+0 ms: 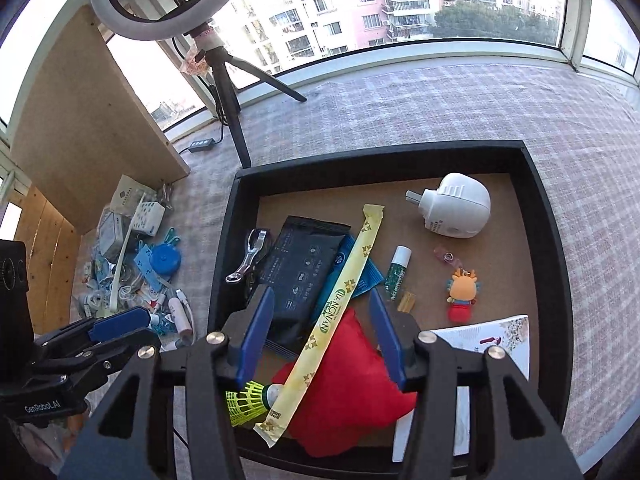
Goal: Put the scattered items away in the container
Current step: 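Carry the straw packet and clothespin into the tray and release both, then grasp the grey sachet with the left gripper while the right grasps the small blue bottle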
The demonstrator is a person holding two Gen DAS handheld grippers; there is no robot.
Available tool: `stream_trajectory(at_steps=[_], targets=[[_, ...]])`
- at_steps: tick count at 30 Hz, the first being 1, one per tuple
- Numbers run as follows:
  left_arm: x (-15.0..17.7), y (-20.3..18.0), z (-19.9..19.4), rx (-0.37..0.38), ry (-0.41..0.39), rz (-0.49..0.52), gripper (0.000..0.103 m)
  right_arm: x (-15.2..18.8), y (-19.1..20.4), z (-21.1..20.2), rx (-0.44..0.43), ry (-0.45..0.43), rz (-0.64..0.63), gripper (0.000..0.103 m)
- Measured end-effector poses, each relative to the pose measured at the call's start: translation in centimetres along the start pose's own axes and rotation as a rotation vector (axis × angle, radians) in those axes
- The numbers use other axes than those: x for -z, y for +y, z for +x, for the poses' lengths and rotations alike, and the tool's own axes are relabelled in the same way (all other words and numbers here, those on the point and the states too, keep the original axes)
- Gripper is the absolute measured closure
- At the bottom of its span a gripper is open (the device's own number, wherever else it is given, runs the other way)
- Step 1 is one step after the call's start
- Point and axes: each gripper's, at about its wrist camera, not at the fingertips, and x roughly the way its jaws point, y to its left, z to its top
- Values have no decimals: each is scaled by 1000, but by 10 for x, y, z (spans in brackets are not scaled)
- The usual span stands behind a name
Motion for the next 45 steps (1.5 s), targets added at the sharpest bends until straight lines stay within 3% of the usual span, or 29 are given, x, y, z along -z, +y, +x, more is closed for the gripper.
stream_trajectory(at_steps=[14,21,25,29,38,45], targets=[[57,130,-76,-145,-30,-80,50,21,108,30,-84,61,-260,54],[107,164,-70,-236,58,-122,44,41,152,58,-107,119,-347,54],[137,166,-46,-225,126,-210,41,51,173,76,-106,156,-379,54],[150,154,-22,-226,145,-243,39,60,194,93,-92,180,-429,54],[157,135,7,-368,147,-192,33,63,212,127,-57,206,-460,54],[159,123,14,-411,132,-154,32,63,217,140,-25,191,-475,54]])
